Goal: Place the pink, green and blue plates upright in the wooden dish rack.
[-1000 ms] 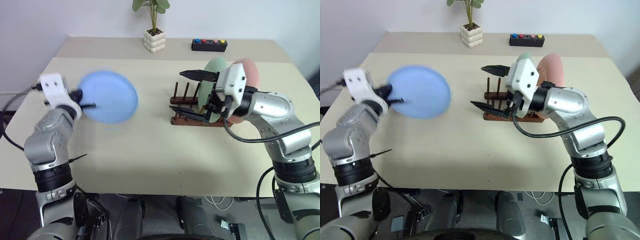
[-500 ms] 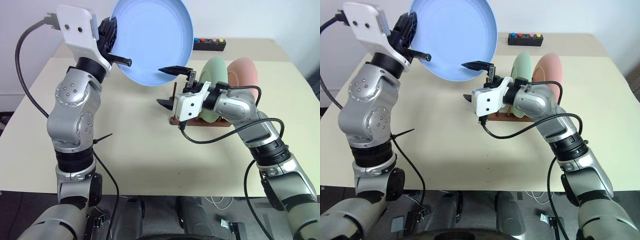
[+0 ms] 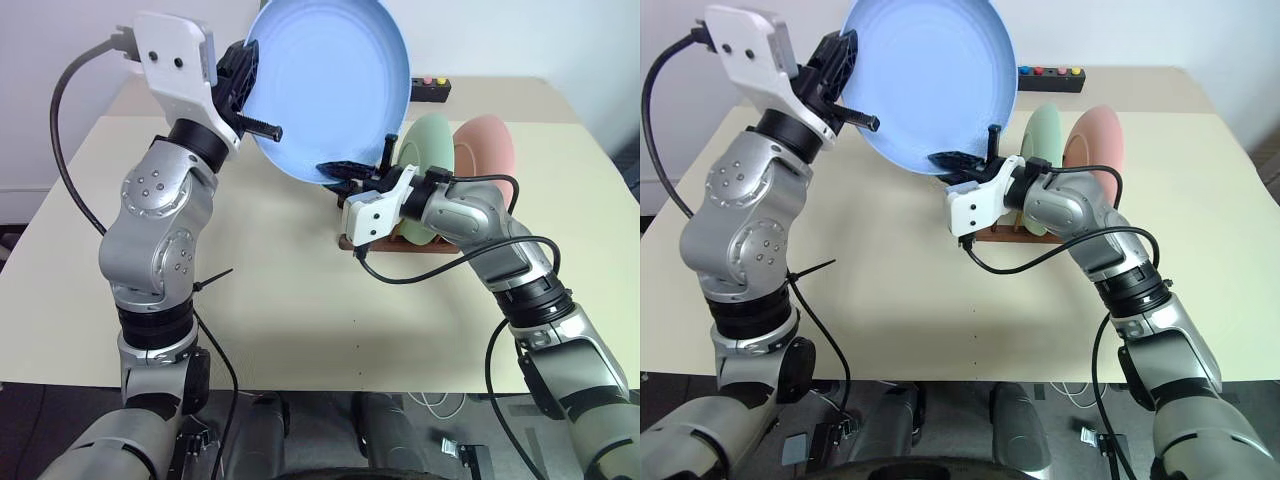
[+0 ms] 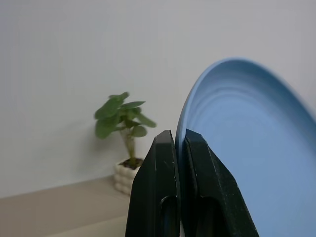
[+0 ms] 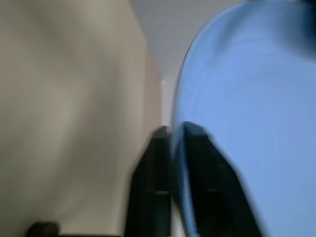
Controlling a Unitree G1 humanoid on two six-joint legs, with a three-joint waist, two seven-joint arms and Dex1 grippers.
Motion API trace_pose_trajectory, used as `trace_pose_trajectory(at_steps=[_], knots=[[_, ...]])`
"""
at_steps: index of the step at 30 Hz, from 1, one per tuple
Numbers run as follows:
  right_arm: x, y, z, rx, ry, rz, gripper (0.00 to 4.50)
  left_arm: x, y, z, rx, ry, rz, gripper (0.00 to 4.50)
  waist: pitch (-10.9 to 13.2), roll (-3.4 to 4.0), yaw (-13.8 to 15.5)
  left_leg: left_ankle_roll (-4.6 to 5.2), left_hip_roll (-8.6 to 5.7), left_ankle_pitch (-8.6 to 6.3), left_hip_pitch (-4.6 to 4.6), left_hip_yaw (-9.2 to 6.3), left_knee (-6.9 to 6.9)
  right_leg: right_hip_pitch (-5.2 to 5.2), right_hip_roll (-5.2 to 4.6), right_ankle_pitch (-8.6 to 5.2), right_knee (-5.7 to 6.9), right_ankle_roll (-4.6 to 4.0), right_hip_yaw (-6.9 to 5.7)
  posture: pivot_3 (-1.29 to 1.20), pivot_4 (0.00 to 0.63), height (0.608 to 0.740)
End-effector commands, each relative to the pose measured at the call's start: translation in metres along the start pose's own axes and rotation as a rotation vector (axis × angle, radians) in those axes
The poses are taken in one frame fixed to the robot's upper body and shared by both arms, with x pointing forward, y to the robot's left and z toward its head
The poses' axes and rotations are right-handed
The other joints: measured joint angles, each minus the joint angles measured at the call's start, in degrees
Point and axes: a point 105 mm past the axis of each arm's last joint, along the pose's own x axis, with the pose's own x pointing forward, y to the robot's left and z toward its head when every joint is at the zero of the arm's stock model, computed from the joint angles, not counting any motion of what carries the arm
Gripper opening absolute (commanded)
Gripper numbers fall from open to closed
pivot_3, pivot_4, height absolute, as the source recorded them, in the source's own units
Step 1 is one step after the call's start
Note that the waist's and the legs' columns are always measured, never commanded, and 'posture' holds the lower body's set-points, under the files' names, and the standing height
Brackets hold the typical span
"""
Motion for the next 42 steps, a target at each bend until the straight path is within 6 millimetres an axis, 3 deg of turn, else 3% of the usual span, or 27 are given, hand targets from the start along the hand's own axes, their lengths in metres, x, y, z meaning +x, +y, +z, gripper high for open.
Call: trace_pose_trajectory(at_steps=[1,4,6,10,15,20,22,26,29,32,36,42], knots=[[0.002,-0.010,0.003,-0.029,-0.009,-0.026,0.00,-0.003,-0.004,0.022,-0.017,-0.090,-0.023,0.32,0.00,0.00,0.06,0.00,0.00,0.00,0.00,0.00,0.00,0.00,0.00,0.00,0.00,0.00,0.00,0.00,0.150,0.730],[0.003,-0.012,0.003,-0.045,-0.011,-0.037,0.00,-0.005,0.000,0.031,-0.116,-0.147,-0.007,1.39,0.00,0.00,0.23,0.00,0.00,0.00,0.00,0.00,0.03,0.03,-0.01,0.00,-0.01,0.00,0.00,0.00,0.150,0.730],[0.003,-0.013,0.004,-0.052,-0.011,-0.044,0.00,-0.007,0.005,0.040,-0.166,-0.201,0.016,2.50,0.00,-0.01,0.23,0.00,-0.01,0.00,0.00,-0.01,0.06,0.05,-0.02,0.00,-0.02,0.00,-0.01,0.00,0.150,0.730],[0.004,-0.017,0.005,-0.066,-0.017,-0.064,0.00,-0.012,0.035,0.056,-0.245,-0.310,0.171,4.46,0.00,-0.01,0.06,0.00,-0.01,0.00,0.00,-0.02,0.05,0.04,-0.01,0.00,-0.01,0.00,-0.01,0.00,0.150,0.730],[0.003,-0.035,0.012,-0.045,-0.061,-0.155,0.00,-0.025,0.071,0.060,-0.179,-0.342,0.273,4.49,0.00,-0.01,-0.05,-0.01,-0.01,0.00,0.03,-0.01,0.02,0.04,0.00,0.00,-0.01,0.00,0.00,0.00,0.150,0.730],[-0.001,-0.067,0.031,0.195,-0.194,-0.310,0.00,-0.057,0.118,0.019,0.005,-0.149,0.360,4.49,0.00,0.00,-1.05,0.00,0.00,0.00,0.06,-0.02,-0.05,0.04,-0.01,0.00,0.06,-0.01,0.00,0.00,0.150,0.730],[-0.006,-0.084,0.039,0.361,-0.274,-0.379,0.00,-0.073,0.125,-0.012,0.081,0.009,0.320,4.49,0.00,-0.01,-1.24,0.00,0.00,0.00,0.04,-0.07,-0.02,0.04,0.00,0.00,0.09,-0.01,-0.02,0.00,0.150,0.730],[-0.018,-0.100,0.051,0.775,-0.457,-0.414,0.00,-0.092,0.107,-0.060,0.123,0.218,0.161,4.49,-0.01,-0.03,-1.01,0.01,0.01,0.00,0.04,-0.12,-0.03,0.06,-0.01,0.00,0.11,-0.03,-0.07,0.00,0.150,0.730],[-0.029,-0.101,0.051,1.054,-0.554,-0.399,0.00,-0.105,0.065,-0.093,0.132,0.362,-0.049,4.49,-0.01,-0.03,-0.80,0.02,0.01,-0.01,0.04,-0.13,0.00,0.12,-0.03,0.00,0.11,-0.04,-0.08,0.00,0.150,0.730],[-0.035,-0.102,0.049,1.170,-0.566,-0.395,0.00,-0.111,0.042,-0.099,0.094,0.381,-0.158,4.49,-0.01,-0.02,-0.86,0.02,0.02,-0.01,0.04,-0.13,0.00,0.09,-0.03,-0.01,0.10,-0.10,-0.08,0.00,0.150,0.730],[-0.049,-0.087,0.042,1.505,-0.596,-0.403,0.00,-0.126,-0.028,-0.111,-0.028,0.430,-0.460,4.49,-0.02,0.01,-1.02,0.02,0.05,-0.01,0.05,-0.11,-0.07,0.05,-0.01,-0.09,0.11,-0.27,-0.07,0.00,0.150,0.730],[-0.056,-0.060,0.022,1.776,-0.444,-0.427,0.00,-0.124,-0.053,-0.112,-0.089,0.419,-0.565,4.49,-0.01,0.05,-1.30,0.04,0.07,-0.02,0.06,-0.07,-0.05,0.00,0.06,-0.10,0.14,-0.29,-0.03,0.00,0.150,0.730]])
